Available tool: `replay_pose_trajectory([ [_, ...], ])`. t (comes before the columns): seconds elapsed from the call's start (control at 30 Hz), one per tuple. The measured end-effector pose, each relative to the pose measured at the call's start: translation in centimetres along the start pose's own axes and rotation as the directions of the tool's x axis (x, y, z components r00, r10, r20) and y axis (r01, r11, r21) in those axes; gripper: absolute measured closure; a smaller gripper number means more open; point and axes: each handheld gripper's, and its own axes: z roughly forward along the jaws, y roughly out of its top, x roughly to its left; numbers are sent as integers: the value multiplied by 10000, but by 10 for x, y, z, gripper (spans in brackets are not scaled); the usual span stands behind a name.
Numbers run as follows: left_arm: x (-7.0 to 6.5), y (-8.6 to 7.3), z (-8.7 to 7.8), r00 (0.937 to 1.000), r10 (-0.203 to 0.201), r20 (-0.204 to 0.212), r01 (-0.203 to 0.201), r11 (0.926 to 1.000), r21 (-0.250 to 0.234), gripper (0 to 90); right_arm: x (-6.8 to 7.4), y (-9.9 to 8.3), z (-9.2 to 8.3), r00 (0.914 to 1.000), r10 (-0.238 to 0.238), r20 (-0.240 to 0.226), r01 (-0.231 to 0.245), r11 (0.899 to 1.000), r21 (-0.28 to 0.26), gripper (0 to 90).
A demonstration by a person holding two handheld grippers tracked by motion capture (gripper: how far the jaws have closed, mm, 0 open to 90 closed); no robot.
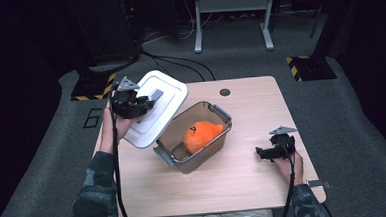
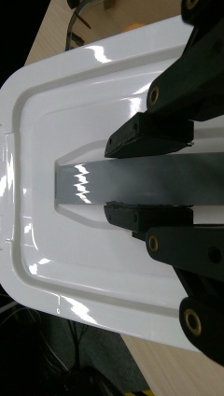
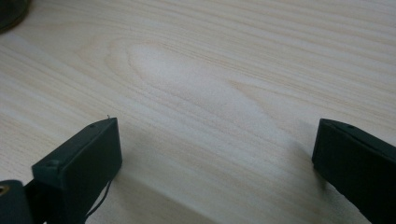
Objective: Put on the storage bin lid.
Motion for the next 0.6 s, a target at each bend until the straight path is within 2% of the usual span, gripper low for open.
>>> replay_pose_trajectory([
  [0.23,-12,9,11,9995,155,273,-155,9999,14,662,0,0,0,10000,-5,-5,5,10000,7,8],
  [0.3,-16,12,13,9989,303,354,-305,9995,50,663,0,0,0,10000,-7,-4,7,10000,8,8],
  [0.4,-19,14,15,9985,284,477,-286,9996,47,663,0,0,0,10000,-12,-10,12,10000,7,8],
  [0.57,-31,20,24,9959,515,739,-527,9985,135,663,0,0,0,10000,0,-5,0,10000,2,8],
  [0.6,-34,20,26,9955,459,825,-471,9988,119,663,0,0,0,10000,-2,-5,2,10000,2,8],
])
